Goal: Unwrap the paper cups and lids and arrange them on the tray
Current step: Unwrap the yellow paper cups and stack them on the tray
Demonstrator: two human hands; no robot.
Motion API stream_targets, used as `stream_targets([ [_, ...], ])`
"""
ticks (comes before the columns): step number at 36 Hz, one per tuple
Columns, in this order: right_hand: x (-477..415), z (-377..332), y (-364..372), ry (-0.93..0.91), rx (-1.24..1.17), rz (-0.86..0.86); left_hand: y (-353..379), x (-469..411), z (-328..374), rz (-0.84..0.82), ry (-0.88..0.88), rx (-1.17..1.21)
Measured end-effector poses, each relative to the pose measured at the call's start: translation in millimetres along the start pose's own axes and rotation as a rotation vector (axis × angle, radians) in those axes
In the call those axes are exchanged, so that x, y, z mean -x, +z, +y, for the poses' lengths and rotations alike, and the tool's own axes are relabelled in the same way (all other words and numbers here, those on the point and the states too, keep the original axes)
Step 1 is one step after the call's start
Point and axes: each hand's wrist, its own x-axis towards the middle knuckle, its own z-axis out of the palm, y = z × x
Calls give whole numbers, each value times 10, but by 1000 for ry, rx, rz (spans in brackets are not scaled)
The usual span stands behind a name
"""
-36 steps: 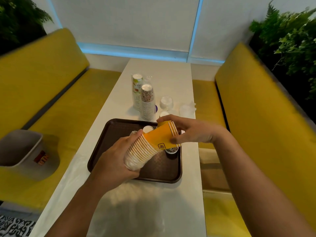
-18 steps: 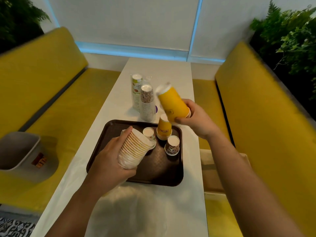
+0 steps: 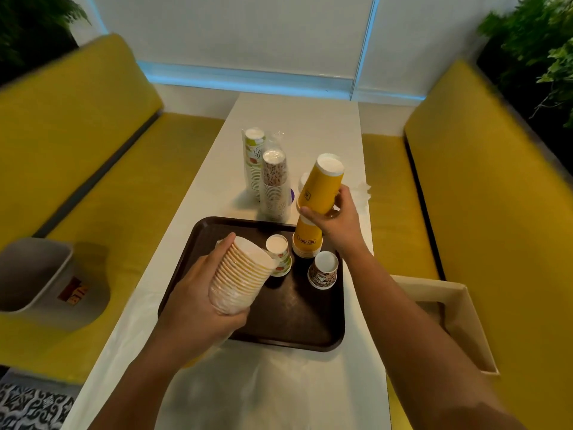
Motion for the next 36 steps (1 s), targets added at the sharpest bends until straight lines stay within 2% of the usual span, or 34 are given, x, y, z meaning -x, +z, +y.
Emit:
stream_targets([
  [6,0,210,61,81,274,-87,42,-57,55,-14,-11,22],
  [9,87,237,13,37,379,8,66,-77,110,-20,-20,36],
  [11,218,127,5,-44,357,147,74,-85,153,-12,-22,64],
  [14,629,-194,13,-128,131,269,100,-97,252,16,-31,133],
  [16,993,-328,30,-91,-81,168,133,-104,343,34,-48,206],
  [20,1623,-414,175,187,-487,-353,256,-132,551,60,-102,412],
  [22,1831,-414,239,301,-565,-488,323,-124,676,85,-137,513],
  [29,2185,-309,86,262,-413,-366,285,-35,1064,-46,-228,673],
  [33,2278,-377,-49,210,-357,-403,164,-167,1188,92,-314,766],
  [36,2310,-406,-80,150,-287,-411,206,-208,1251,82,-384,853],
])
